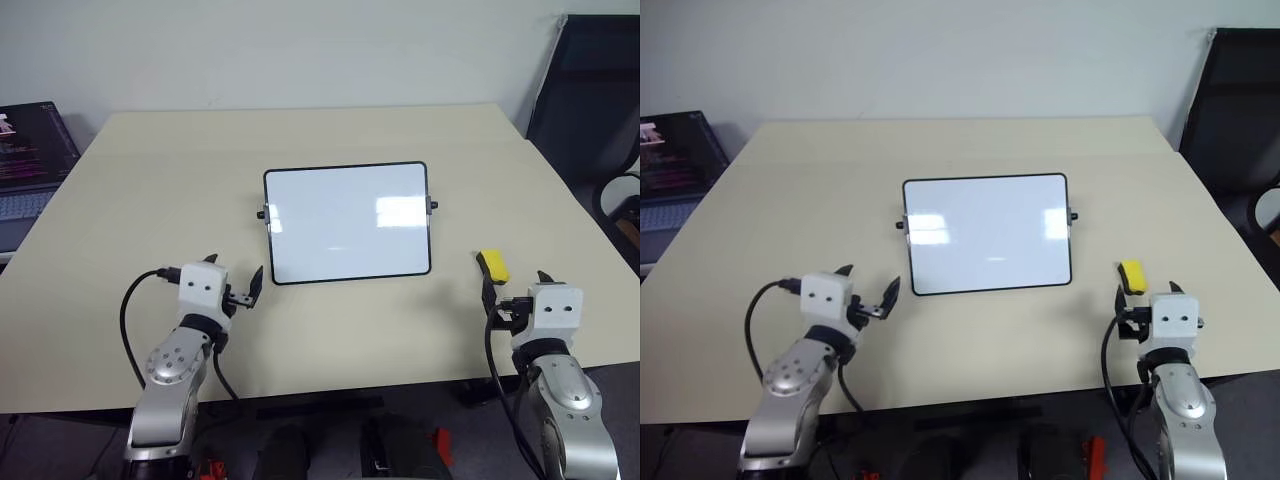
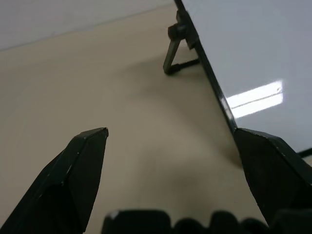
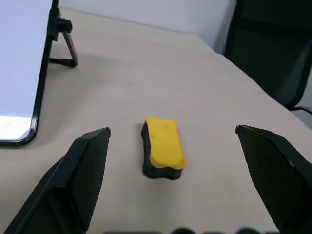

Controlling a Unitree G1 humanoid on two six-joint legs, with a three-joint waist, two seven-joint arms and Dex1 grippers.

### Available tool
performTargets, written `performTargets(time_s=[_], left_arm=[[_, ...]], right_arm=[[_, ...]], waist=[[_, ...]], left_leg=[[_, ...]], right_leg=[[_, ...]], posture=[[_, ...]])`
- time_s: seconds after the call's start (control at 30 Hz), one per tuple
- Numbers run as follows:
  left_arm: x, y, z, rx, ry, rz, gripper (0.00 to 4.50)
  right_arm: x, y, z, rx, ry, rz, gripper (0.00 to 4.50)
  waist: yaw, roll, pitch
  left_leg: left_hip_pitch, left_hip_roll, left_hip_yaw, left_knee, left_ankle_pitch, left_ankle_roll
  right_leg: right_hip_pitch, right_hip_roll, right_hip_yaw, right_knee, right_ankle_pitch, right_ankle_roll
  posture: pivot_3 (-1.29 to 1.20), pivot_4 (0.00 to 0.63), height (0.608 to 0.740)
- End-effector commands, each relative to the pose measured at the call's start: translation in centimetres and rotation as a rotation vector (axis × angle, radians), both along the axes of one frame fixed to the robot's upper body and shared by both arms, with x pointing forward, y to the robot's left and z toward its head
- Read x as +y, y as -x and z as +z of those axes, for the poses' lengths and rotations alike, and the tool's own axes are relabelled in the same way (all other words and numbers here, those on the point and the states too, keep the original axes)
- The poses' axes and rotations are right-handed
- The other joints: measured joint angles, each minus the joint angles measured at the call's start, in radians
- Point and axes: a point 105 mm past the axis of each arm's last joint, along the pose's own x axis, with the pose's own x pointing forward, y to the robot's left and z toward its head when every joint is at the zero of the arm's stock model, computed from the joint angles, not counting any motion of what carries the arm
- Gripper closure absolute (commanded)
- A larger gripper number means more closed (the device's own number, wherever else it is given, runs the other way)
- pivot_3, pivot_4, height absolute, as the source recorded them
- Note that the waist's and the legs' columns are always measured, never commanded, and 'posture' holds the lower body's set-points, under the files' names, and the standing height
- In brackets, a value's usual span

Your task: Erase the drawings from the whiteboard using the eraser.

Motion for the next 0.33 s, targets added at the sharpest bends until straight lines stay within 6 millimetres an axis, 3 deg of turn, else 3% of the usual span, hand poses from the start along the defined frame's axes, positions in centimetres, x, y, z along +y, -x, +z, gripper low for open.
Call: performTargets(time_s=[0.03, 0.17, 0.33], left_arm=[[0.8, 0.5, 2.3, -0.074, -0.028, 0.02, 0.0], [0.1, 2.5, 1.7, -0.022, -0.024, 0.01, 0.0], [0.1, 2.6, 2.1, -0.011, -0.033, -0.004, 0.0]], right_arm=[[0.6, 0.0, 1.1, -0.059, 0.009, -0.008, 0.03], [0.3, 0.3, 0.4, -0.036, 0.015, -0.011, 0.03], [1.0, 0.2, 0.3, -0.023, 0.001, 0.009, 0.03]], waist=[[0.001, 0.0, 0.0], [0.0, 0.0, 0.0], [0.001, 0.0, 0.0]], left_leg=[[0.0, 0.0, 0.0, 0.0, 0.0, 0.0], [0.0, 0.001, 0.0, -0.001, 0.0, 0.0], [-0.001, 0.0, -0.001, 0.0, 0.0, -0.001]], right_leg=[[0.0, 0.0, 0.0, 0.0, 0.0, 0.0], [0.0, -0.002, 0.0, 0.0, 0.0, 0.0], [0.0, -0.002, -0.001, 0.0, -0.001, 0.0]], posture=[[0.0, 0.15, 0.74], [0.0, 0.15, 0.74], [0.0, 0.15, 0.74]])
